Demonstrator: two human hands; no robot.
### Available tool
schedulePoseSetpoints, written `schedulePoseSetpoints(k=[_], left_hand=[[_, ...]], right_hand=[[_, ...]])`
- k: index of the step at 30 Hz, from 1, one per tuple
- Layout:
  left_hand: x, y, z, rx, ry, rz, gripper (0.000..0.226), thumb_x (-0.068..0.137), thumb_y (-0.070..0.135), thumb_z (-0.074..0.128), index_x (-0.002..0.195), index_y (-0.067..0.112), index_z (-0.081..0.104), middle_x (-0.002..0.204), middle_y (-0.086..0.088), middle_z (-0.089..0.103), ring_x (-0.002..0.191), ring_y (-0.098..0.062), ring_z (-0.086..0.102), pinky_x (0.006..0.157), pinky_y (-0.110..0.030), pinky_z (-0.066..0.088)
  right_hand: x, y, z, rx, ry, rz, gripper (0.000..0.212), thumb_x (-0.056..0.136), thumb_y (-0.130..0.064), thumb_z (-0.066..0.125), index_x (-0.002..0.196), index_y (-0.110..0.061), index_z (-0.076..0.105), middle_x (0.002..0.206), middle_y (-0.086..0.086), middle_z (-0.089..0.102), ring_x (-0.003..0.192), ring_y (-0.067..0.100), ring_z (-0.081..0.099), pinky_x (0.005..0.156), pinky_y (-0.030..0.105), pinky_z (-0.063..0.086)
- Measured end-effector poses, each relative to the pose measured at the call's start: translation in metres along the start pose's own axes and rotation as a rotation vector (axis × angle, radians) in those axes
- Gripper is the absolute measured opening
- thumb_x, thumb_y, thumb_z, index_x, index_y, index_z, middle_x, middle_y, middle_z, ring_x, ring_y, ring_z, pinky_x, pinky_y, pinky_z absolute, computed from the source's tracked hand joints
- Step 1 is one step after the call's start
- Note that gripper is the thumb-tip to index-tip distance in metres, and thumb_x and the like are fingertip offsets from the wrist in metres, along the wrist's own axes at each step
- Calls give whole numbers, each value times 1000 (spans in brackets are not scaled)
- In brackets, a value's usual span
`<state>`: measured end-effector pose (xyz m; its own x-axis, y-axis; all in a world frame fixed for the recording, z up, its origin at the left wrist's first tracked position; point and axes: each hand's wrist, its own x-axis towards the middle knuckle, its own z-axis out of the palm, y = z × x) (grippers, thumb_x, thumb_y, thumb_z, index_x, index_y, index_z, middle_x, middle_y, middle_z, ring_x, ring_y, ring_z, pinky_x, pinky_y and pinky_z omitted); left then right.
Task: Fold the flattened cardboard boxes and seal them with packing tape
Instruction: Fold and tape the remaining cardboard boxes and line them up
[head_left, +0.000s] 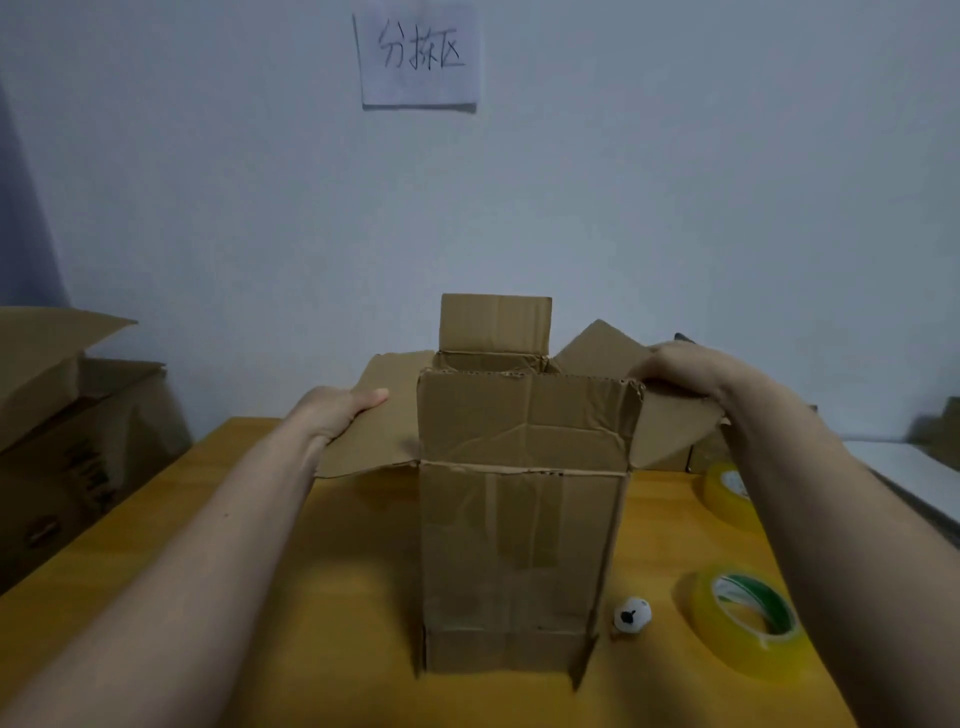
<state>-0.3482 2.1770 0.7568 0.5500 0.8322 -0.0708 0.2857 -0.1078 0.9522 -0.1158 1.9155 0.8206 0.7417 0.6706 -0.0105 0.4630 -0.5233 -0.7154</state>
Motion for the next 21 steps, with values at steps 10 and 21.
schedulePoseSetpoints(k=[10,21], left_hand=[[94,29,40,675,-108,209,74,85,65,53,148,31,33,156,-8,28,137,-31,33,108,-43,35],[98,28,107,900,-230,-156,107,77,55,72,155,27,5,160,-3,-20,147,-38,-1,118,-52,20]], right_hand=[[94,37,-7,354,-61,-10,16,86,-20,62,98,-10,64,81,8,68,66,23,64,64,32,49],[114,51,-6,514,-275,206,26,91,-13,60,113,-26,61,108,10,67,97,31,64,84,45,48]])
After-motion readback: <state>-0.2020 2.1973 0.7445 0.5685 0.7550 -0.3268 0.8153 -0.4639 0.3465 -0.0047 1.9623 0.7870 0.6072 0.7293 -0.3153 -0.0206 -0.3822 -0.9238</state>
